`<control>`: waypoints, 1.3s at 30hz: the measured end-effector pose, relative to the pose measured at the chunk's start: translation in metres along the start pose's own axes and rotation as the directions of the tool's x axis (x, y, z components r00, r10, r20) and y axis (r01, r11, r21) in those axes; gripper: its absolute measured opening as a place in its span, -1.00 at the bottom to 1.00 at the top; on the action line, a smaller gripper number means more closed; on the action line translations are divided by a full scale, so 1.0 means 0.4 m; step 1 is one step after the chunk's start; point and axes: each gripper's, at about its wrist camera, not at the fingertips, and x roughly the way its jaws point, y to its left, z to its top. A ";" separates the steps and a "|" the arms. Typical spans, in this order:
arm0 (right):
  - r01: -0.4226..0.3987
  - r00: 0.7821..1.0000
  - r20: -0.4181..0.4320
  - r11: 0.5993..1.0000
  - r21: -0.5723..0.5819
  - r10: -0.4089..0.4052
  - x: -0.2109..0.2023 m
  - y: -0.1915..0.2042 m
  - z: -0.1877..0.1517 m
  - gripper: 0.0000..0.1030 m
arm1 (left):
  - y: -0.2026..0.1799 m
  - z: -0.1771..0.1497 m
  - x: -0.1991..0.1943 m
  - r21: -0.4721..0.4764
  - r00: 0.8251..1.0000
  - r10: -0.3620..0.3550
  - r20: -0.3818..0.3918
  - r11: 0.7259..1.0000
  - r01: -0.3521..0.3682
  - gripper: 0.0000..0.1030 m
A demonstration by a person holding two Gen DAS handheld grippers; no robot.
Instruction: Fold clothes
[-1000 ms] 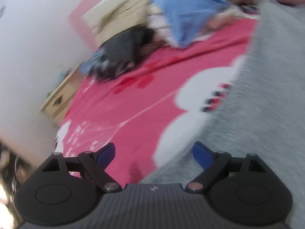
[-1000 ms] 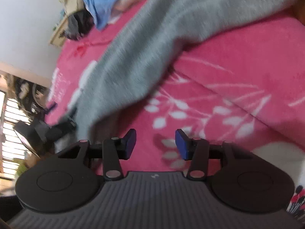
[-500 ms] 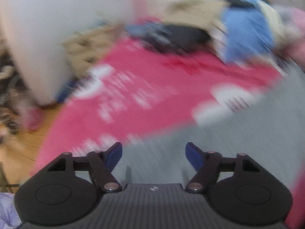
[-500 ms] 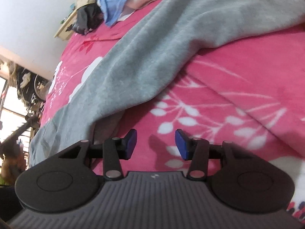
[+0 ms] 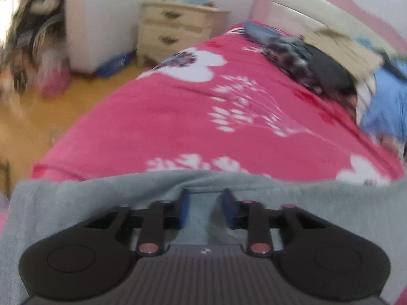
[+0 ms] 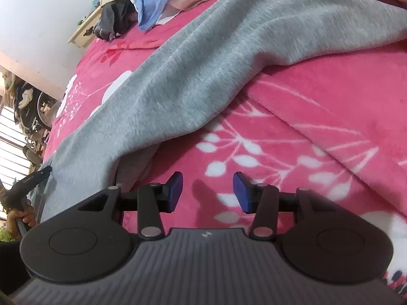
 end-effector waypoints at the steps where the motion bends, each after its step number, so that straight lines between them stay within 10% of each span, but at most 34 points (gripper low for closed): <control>1: 0.004 1.000 0.001 1.000 -0.010 -0.004 -0.001 0.002 -0.001 -0.14 | 0.013 0.004 0.000 -0.021 1.000 -0.010 -0.008 1.000 0.010 -0.74; 6: 0.012 1.000 0.017 1.000 0.011 -0.012 -0.001 0.000 -0.005 -0.15 | 0.019 0.008 -0.027 -0.089 1.000 0.009 0.013 0.996 -0.007 -0.71; 8: -0.004 1.000 0.030 0.997 0.072 0.002 -0.001 -0.013 -0.006 -0.15 | -0.024 0.012 -0.061 -0.056 0.992 0.093 0.079 0.994 -0.089 0.11; 10: -0.033 0.998 0.048 0.988 0.152 0.026 -0.003 -0.031 -0.007 -0.14 | -0.086 0.017 -0.098 0.024 0.977 0.154 0.150 0.987 -0.159 0.23; 14: -0.142 0.989 0.084 0.958 0.249 0.125 0.005 -0.036 -0.019 -0.14 | -0.292 -0.002 -0.160 0.298 0.993 -0.015 0.121 0.954 -0.022 0.37; 17: -0.177 0.983 0.105 0.942 0.284 0.153 0.011 -0.036 -0.022 -0.14 | -0.493 -0.071 -0.159 0.514 0.983 -0.182 -0.011 0.842 0.162 0.47; 20: -0.167 0.981 0.152 0.925 0.341 0.121 -0.010 -0.062 -0.015 -0.14 | -0.689 -0.185 -0.123 0.683 0.948 -0.277 -0.159 0.662 0.308 0.47; 23: -0.135 0.970 0.240 0.901 0.412 0.036 -0.056 -0.107 -0.006 -0.13 | -0.821 -0.279 -0.085 0.793 0.923 -0.304 -0.236 0.489 0.364 0.47; 26: -0.117 0.947 0.316 0.857 0.502 -0.056 -0.096 -0.159 0.009 -0.02 | -0.905 -0.346 -0.054 0.872 0.935 -0.276 -0.221 0.373 0.316 0.47; 30: -0.101 0.909 0.380 0.795 0.598 -0.170 -0.109 -0.223 0.051 0.06 | -0.945 -0.376 -0.028 0.897 0.946 -0.265 -0.188 0.347 0.275 0.47; 39: -0.149 0.810 0.480 0.672 0.725 -0.338 -0.058 -0.335 0.130 0.05 | -0.926 -0.330 -0.051 0.852 0.953 -0.263 -0.151 0.455 0.261 0.47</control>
